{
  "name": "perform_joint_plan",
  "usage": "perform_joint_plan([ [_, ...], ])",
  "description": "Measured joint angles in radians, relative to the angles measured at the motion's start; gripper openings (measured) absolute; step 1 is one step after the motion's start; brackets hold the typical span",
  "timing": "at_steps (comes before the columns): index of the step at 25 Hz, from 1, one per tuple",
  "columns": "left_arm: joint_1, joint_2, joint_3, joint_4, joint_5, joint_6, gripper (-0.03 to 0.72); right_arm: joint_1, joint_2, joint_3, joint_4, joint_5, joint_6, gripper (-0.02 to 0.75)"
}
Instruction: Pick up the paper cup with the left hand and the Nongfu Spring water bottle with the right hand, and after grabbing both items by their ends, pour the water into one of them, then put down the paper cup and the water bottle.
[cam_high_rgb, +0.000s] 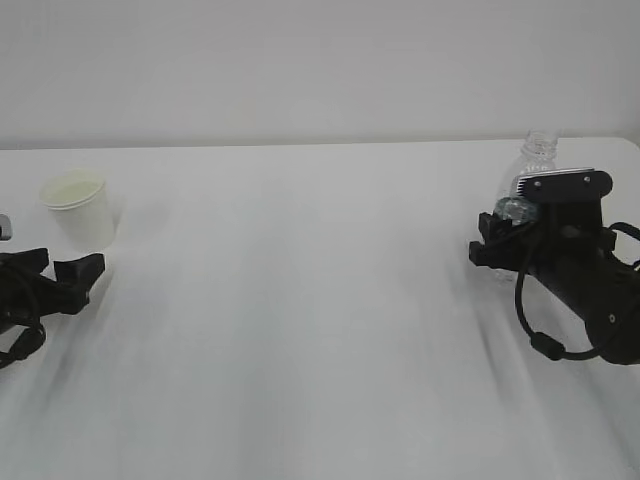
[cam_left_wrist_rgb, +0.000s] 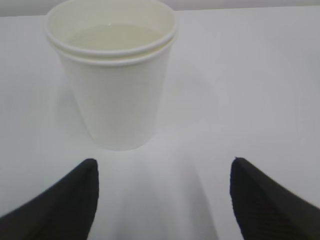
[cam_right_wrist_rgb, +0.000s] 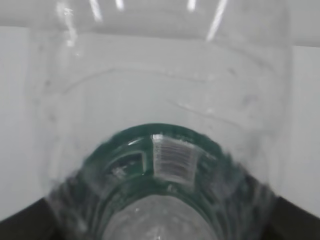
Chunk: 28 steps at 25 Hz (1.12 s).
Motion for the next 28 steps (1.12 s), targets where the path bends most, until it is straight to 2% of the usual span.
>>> perform_joint_plan([
  [20, 0.000, 0.000, 0.000, 0.006, 0.000, 0.000, 0.587, 0.000, 0.009, -0.022, 0.002, 0.022, 0.000, 0.486],
  [28, 0.000, 0.000, 0.000, 0.015, 0.000, 0.000, 0.584, 0.000, 0.009, -0.023, 0.002, 0.030, 0.000, 0.612],
])
